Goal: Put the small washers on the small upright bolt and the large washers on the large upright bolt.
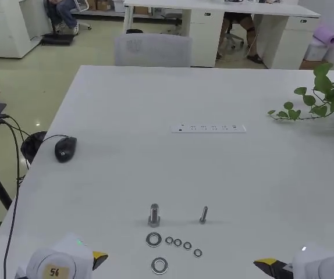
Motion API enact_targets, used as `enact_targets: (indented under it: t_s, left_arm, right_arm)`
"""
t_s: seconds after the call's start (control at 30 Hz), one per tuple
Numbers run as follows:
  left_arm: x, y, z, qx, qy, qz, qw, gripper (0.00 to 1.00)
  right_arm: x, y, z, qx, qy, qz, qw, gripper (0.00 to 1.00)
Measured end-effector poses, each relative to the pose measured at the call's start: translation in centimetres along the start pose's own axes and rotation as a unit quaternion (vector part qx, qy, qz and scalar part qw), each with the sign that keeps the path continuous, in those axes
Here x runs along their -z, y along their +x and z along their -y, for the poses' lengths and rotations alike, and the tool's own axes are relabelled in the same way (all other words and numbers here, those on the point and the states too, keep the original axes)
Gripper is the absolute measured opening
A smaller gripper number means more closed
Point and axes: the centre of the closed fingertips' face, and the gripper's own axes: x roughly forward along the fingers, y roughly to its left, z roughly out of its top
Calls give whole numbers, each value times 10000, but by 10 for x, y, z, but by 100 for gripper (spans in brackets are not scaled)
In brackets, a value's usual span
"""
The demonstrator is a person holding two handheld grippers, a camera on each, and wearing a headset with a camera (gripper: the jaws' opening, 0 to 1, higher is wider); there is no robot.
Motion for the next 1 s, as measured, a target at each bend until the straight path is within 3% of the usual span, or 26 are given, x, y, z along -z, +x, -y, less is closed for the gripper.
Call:
enact_targets:
  t_s: [0.33,0.83,0.9,1.0]
  left_arm:
    - [4,2,9,47,-24,-44,10000,58]
    - [3,3,6,-8,-113,20,9999,58]
    - [2,3,5,-21,-116,27,9999,58]
    - [2,2,4,-35,-119,40,9999,58]
  right_arm:
    - [5,1,-3,-73,-39,-76,9999,60]
    - [5,7,-7,-228,-91,-173,9995,55]
    - [3,9,-4,-187,-165,-191,9995,52]
    - [3,15,2,-167,-456,-434,9979,49]
